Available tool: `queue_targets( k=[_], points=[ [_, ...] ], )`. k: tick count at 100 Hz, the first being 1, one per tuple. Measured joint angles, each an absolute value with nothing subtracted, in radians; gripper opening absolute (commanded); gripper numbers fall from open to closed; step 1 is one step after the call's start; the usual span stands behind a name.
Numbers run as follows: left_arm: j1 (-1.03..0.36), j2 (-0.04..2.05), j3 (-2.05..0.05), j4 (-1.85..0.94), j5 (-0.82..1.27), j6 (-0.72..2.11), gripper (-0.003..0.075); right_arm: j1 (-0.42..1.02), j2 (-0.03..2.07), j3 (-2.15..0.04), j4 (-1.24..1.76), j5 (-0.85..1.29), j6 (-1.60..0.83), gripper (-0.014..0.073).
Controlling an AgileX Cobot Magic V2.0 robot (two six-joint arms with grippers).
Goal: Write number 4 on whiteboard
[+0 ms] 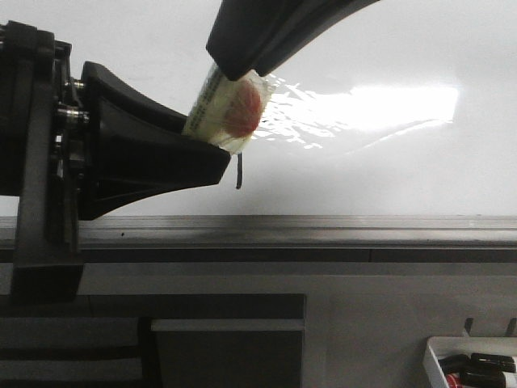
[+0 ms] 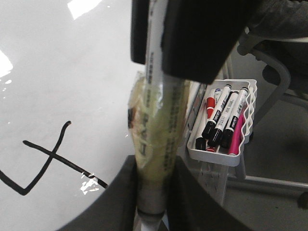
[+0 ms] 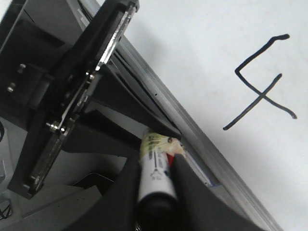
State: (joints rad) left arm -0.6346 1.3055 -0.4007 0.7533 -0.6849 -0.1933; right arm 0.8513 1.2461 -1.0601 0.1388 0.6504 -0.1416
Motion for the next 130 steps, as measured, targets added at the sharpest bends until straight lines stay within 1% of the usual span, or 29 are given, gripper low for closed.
queue_targets(
  k=[2, 7, 10, 14, 17, 34, 42, 55, 68, 75, 100, 105, 112, 124, 130],
  points=[
    [-0.635, 1.306, -0.401, 0.755, -0.685, -0.202, -0.0020, 0.851, 1.246, -1.060, 0.139, 0.650, -0.142, 0.0213],
    [-0.635, 1.306, -0.401, 0.755, -0.685, -0.229, -0.0020, 0.851, 1.246, -1.060, 0.137, 0.646, -0.142, 0.0356],
    [-0.635, 1.306, -0.401, 0.752, -0.685, -0.255, -0.0020, 0.851, 1.246, -1.060, 0.135, 0.643, -0.142, 0.0414],
    [-0.635, 1.306, -0.401, 0.725, -0.674, -0.299, -0.0020, 0.849, 1.244, -1.060, 0.126, 0.641, -0.142, 0.0467],
    [-0.635, 1.306, -0.401, 0.690, -0.658, -0.331, -0.0020, 0.848, 1.239, -1.060, 0.119, 0.641, -0.143, 0.0477],
    [-0.635, 1.265, -0.401, 0.319, -0.560, -0.434, -0.0020, 0.793, 1.174, -1.060, 0.089, 0.639, -0.144, 0.0434],
    [-0.635, 1.240, -0.405, 0.203, -0.511, -0.447, -0.0020, 0.768, 1.136, -1.060, 0.079, 0.639, -0.144, 0.0421],
    [-0.635, 1.233, -0.446, 0.050, -0.324, -0.469, -0.0020, 0.745, 1.082, -1.060, 0.075, 0.637, -0.144, 0.0418],
    [-0.635, 1.251, -0.521, -0.015, -0.140, -0.477, -0.0020, 0.741, 1.052, -1.060, 0.073, 0.636, -0.144, 0.0418],
    [-0.635, 1.261, -0.553, -0.037, -0.084, -0.479, -0.0020, 0.741, 1.044, -1.060, 0.073, 0.634, -0.144, 0.0418],
    [-0.635, 1.275, -0.569, -0.051, -0.070, -0.483, -0.0013, 0.741, 1.035, -1.060, 0.073, 0.636, -0.144, 0.0418],
    [-0.635, 1.275, -0.569, -0.053, -0.070, -0.483, 0.0015, 0.741, 1.035, -1.060, 0.073, 0.636, -0.144, 0.0418],
    [-0.635, 1.275, -0.569, -0.053, -0.070, -0.483, 0.0097, 0.741, 1.035, -1.060, 0.073, 0.637, -0.144, 0.0418],
    [-0.635, 1.275, -0.569, -0.055, -0.070, -0.484, 0.0312, 0.741, 1.035, -1.060, 0.082, 0.648, -0.144, 0.0418],
    [-0.641, 1.275, -0.571, -0.055, -0.072, -0.484, 0.0380, 0.741, 1.035, -1.060, 0.089, 0.653, -0.144, 0.0418]
  ],
)
